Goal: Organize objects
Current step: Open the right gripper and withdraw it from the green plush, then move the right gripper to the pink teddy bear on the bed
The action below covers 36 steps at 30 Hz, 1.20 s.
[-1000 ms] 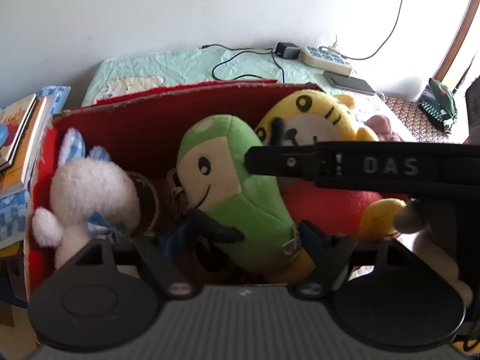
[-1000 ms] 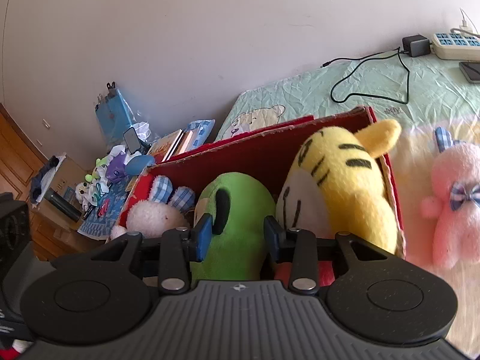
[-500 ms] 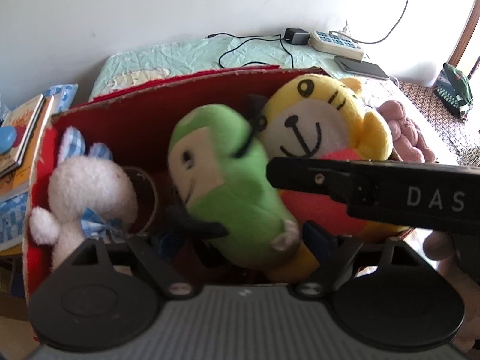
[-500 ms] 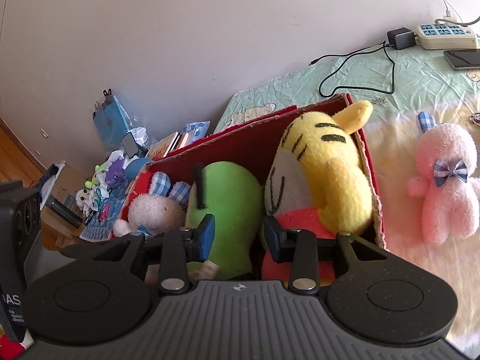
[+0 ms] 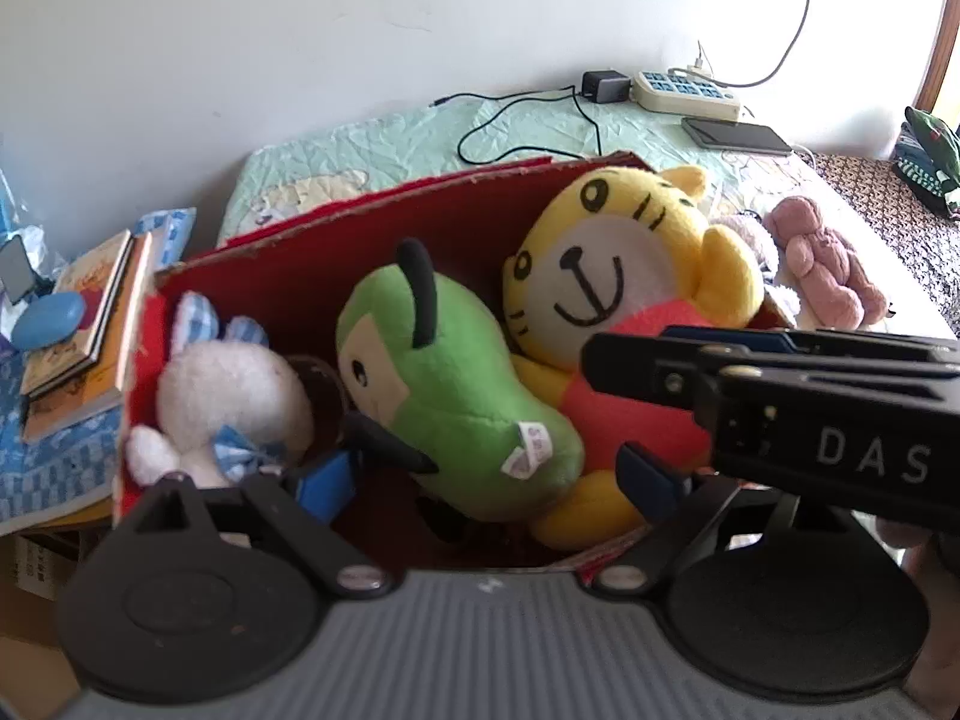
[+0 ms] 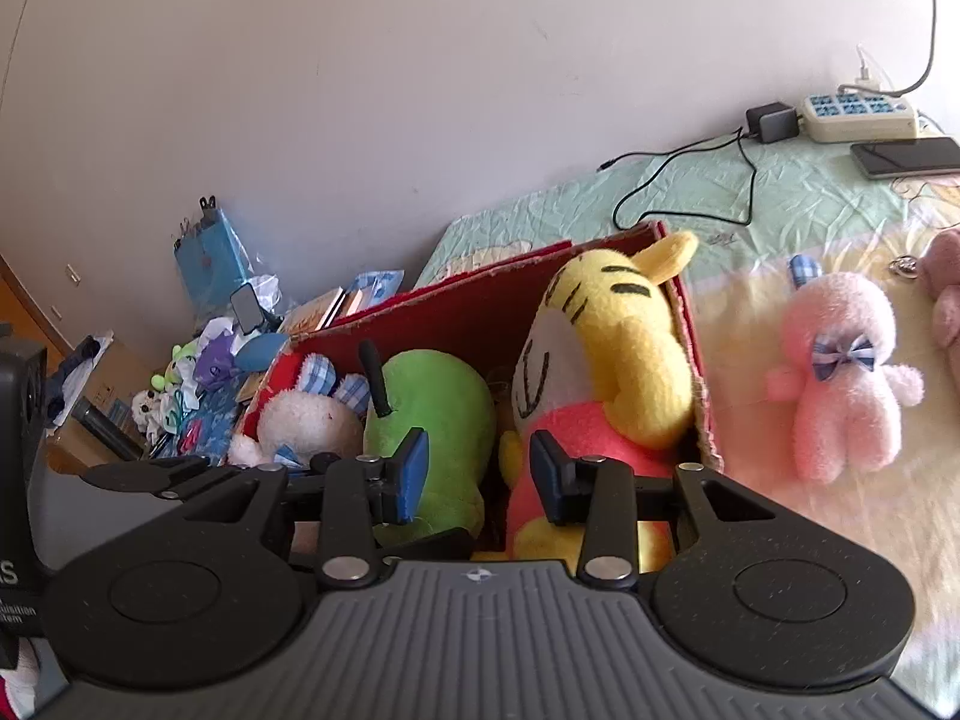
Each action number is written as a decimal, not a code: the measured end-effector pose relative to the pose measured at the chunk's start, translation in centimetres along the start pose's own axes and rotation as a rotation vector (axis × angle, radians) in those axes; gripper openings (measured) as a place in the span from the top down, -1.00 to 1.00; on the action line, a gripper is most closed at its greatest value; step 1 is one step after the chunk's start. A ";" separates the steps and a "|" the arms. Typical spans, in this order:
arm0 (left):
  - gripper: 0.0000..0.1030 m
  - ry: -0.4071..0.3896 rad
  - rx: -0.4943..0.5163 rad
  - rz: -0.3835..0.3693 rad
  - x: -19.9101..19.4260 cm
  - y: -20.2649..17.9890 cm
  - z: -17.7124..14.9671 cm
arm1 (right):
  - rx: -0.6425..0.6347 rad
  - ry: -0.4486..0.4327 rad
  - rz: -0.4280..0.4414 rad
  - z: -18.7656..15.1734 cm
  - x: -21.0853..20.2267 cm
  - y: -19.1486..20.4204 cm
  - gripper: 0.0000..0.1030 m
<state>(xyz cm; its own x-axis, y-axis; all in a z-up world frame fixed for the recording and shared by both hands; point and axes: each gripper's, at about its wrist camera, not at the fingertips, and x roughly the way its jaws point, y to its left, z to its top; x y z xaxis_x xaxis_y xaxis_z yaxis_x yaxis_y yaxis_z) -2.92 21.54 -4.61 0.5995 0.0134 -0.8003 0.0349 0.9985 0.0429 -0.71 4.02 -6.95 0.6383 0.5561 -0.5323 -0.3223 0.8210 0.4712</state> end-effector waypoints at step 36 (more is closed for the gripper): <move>-0.83 0.031 -0.017 0.072 -4.0 -4.0 -3.1 | 0.019 -0.012 -0.078 -3.0 -5.2 -0.1 0.02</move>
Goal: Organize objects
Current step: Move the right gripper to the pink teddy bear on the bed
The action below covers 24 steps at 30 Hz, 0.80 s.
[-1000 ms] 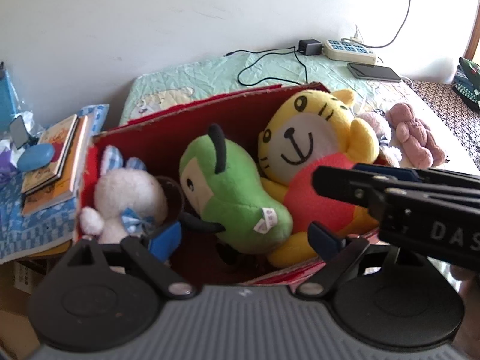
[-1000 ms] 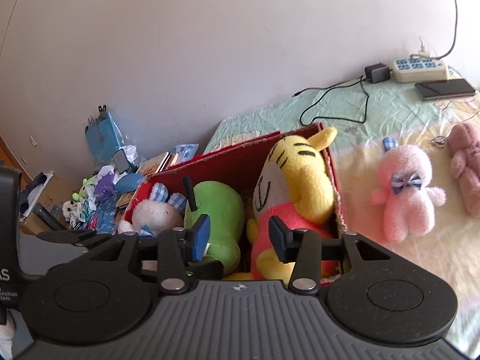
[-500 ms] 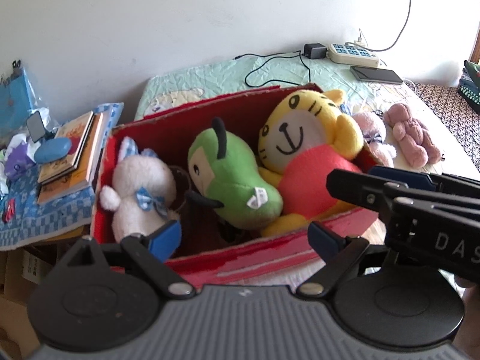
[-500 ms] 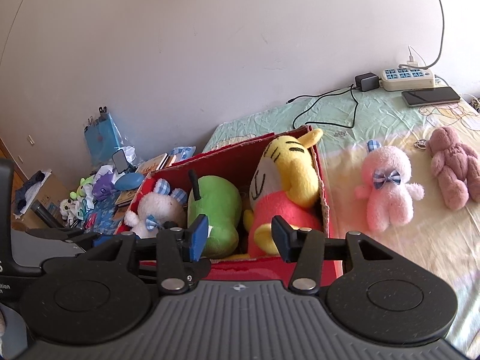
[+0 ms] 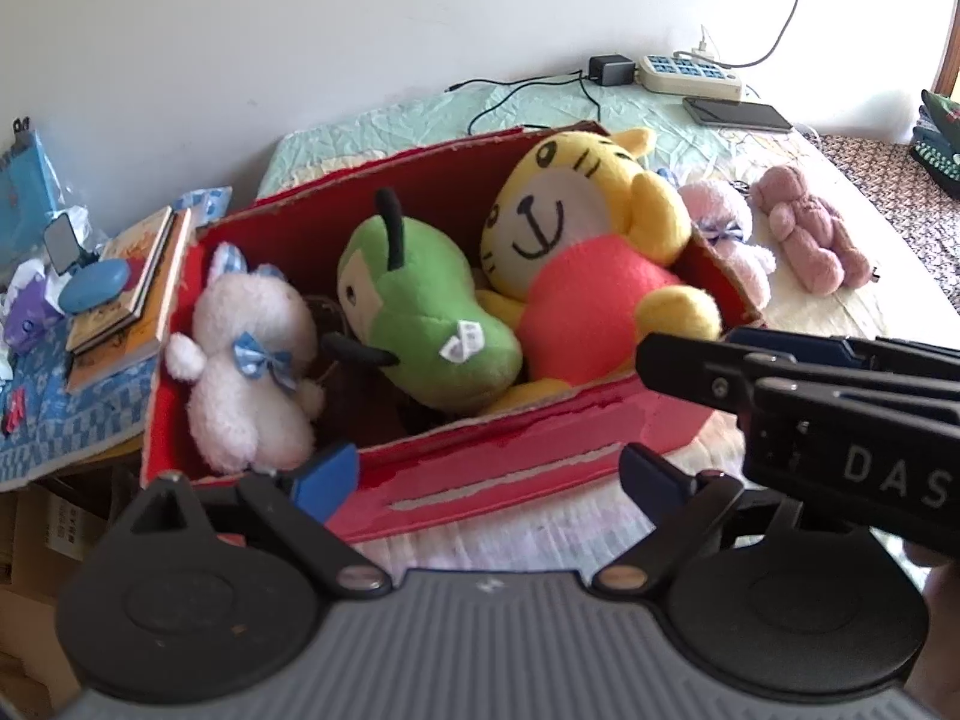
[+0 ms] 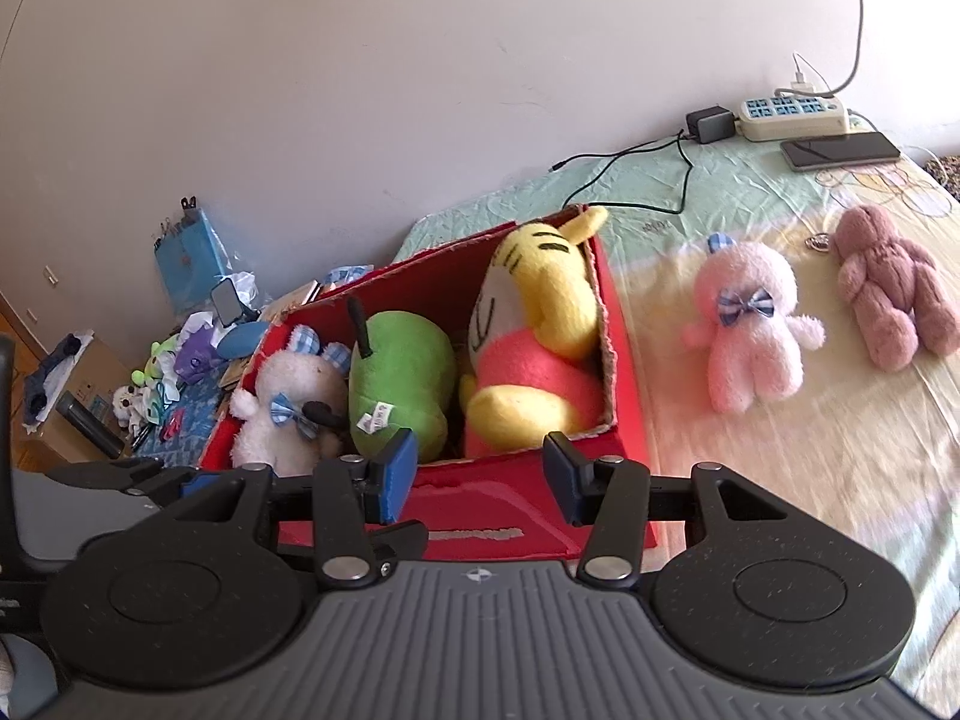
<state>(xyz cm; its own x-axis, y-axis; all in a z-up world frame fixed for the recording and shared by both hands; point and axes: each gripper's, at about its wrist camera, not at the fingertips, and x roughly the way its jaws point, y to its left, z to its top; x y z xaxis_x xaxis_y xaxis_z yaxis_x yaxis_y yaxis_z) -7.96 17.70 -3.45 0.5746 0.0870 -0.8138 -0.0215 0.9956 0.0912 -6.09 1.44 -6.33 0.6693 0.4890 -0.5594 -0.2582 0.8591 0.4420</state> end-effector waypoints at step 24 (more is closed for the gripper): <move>-0.83 0.142 0.024 -0.044 3.9 -3.7 -1.4 | 0.070 0.083 -0.088 -1.1 -0.1 -3.7 0.02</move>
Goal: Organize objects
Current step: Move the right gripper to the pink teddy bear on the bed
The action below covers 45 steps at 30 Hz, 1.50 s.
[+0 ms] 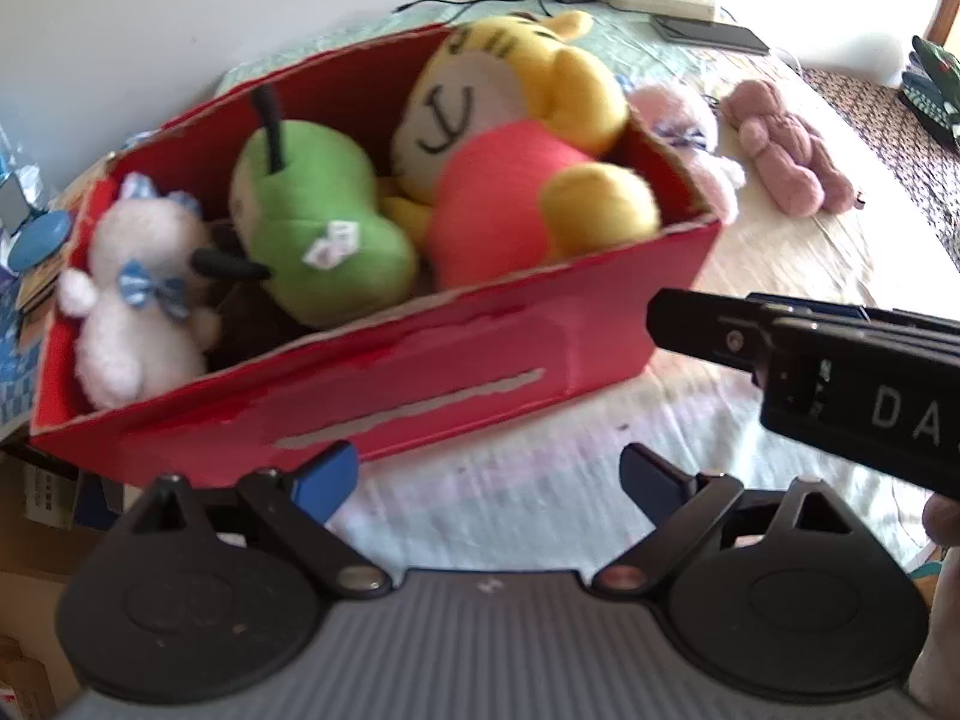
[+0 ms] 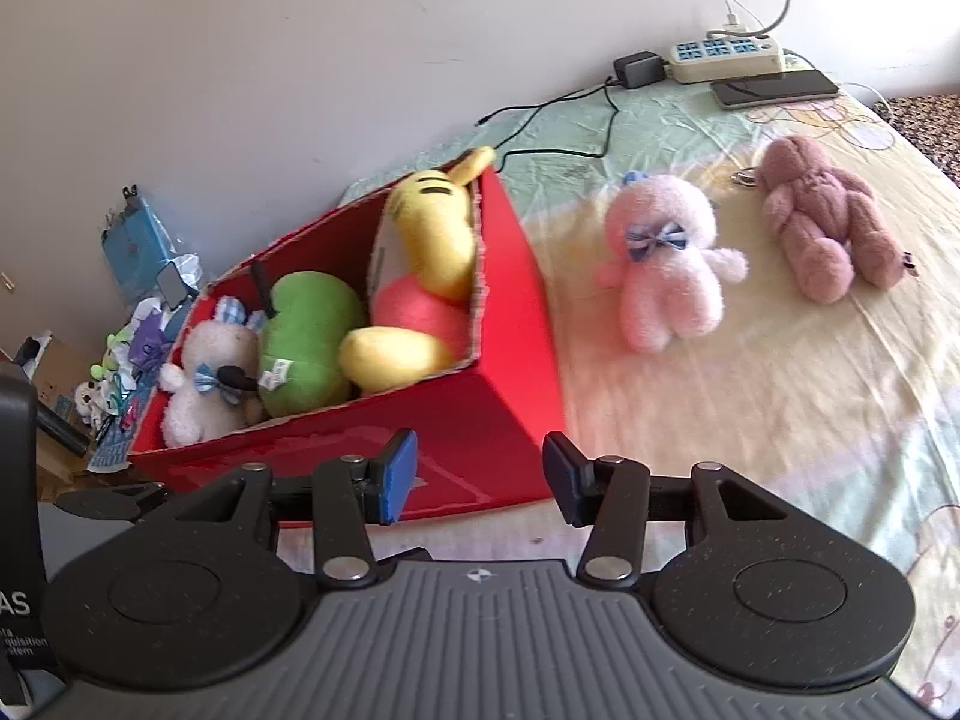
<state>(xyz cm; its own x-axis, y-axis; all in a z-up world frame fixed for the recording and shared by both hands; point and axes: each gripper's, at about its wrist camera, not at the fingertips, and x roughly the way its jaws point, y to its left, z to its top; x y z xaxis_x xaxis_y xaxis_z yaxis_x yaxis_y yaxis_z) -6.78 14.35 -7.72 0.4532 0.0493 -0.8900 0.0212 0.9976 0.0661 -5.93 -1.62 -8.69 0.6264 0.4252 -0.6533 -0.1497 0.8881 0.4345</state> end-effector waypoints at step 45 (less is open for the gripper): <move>-0.83 0.088 0.090 -0.035 5.0 -18.0 6.4 | 0.105 0.083 -0.036 4.6 -1.4 -17.1 0.01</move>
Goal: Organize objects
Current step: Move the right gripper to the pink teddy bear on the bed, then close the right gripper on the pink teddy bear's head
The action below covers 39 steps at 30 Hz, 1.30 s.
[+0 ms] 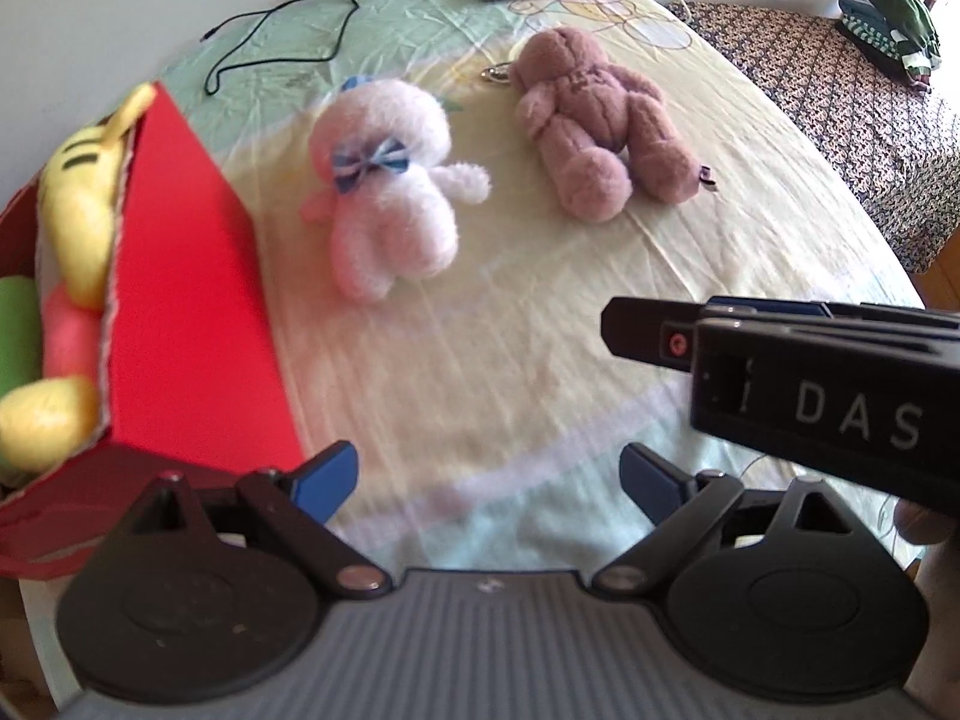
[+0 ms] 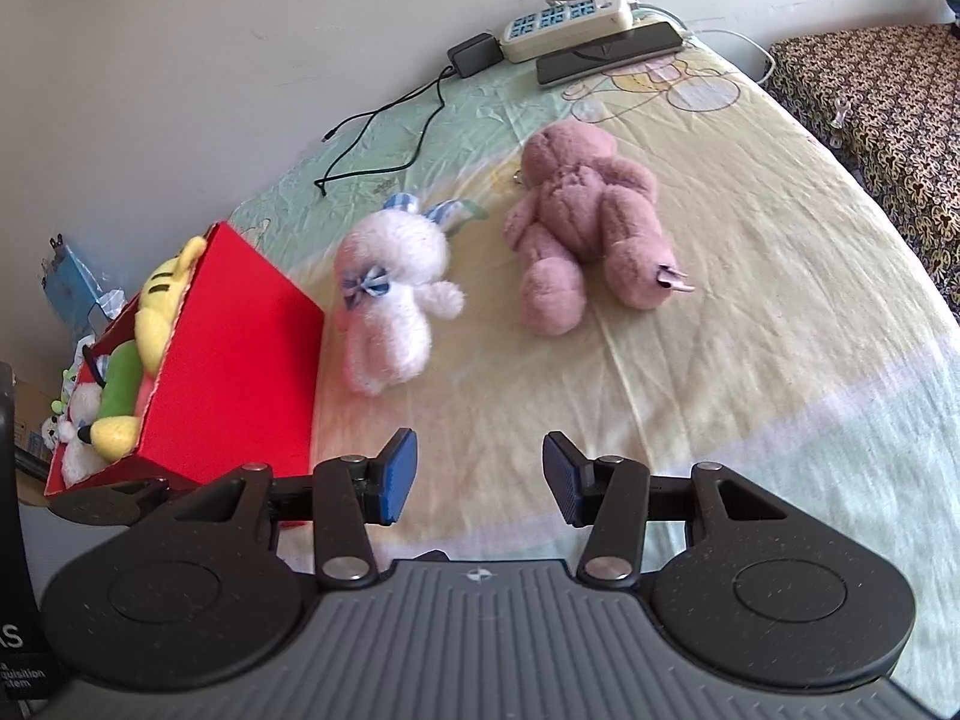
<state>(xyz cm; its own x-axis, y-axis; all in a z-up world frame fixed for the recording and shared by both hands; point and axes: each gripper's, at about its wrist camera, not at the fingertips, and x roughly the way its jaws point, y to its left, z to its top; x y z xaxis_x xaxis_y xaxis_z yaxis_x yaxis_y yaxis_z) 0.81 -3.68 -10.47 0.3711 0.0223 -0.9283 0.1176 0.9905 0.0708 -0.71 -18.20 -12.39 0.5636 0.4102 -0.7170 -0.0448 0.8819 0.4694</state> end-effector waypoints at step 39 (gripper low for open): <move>-0.79 -0.101 -0.135 -0.355 9.4 -0.4 13.4 | 0.243 0.055 0.260 12.9 11.0 -11.7 0.08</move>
<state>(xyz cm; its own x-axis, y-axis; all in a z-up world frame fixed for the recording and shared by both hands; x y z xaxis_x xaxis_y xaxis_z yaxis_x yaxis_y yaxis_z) 16.62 -5.67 -14.37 0.4190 -0.3321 -0.8451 0.1352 0.9432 -0.3036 16.60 -27.00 -19.12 0.5132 0.6317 -0.5810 0.0201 0.6679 0.7440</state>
